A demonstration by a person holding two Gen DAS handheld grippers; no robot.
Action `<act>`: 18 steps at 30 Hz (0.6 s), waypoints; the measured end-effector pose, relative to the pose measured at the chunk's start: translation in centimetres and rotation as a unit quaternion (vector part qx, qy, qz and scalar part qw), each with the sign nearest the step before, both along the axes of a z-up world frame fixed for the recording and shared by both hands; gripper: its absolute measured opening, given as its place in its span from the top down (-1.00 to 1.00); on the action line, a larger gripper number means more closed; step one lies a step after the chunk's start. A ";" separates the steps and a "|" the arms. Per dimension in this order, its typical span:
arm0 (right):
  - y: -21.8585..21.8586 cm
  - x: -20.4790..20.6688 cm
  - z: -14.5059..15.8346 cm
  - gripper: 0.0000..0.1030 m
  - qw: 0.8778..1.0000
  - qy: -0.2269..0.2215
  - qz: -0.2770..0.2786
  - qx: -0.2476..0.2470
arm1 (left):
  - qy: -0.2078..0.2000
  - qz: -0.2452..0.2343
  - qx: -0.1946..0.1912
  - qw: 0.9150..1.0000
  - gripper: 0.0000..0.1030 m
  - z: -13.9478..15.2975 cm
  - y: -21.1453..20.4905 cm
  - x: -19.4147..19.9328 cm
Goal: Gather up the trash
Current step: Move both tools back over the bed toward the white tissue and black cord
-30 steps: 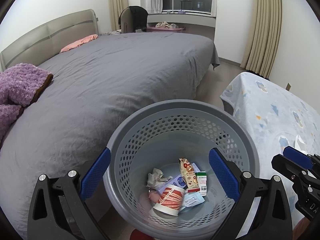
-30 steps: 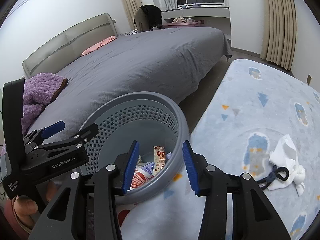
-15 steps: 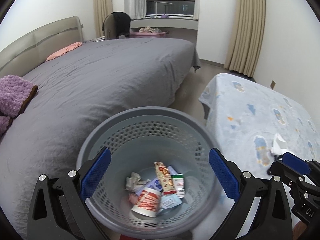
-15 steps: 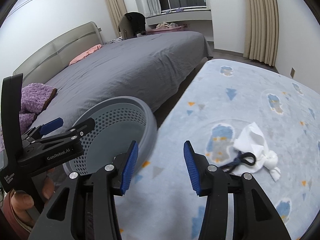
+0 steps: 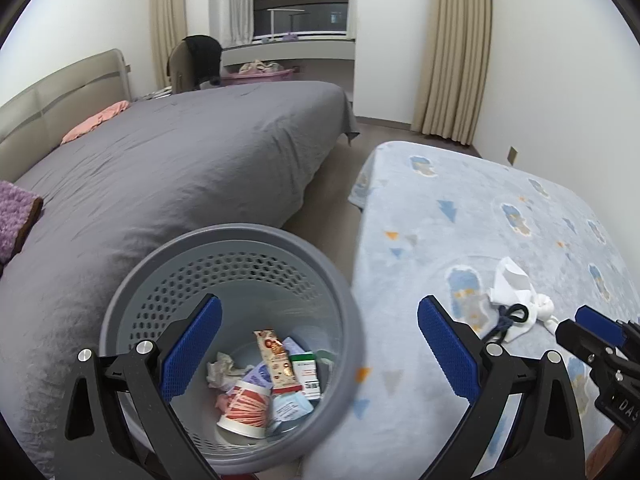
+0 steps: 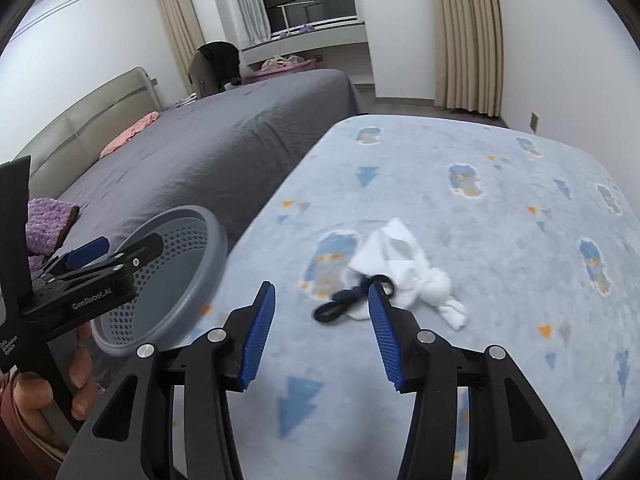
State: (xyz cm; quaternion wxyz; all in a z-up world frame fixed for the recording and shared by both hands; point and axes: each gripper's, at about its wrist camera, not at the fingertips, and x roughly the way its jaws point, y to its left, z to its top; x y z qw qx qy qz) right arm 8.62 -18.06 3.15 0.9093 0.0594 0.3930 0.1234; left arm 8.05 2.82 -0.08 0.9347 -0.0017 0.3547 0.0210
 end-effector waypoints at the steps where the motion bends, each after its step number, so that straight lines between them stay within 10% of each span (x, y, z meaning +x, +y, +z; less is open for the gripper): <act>1: -0.5 0.0 -0.1 0.09 1.000 0.001 -0.004 -0.001 | 0.000 -0.003 0.001 1.000 -0.87 -0.1 -0.3 0.0; 18: -6.1 3.5 -4.1 0.09 0.998 0.039 -0.023 -0.044 | 0.023 -0.031 0.019 0.999 -0.87 -2.4 -4.2 1.2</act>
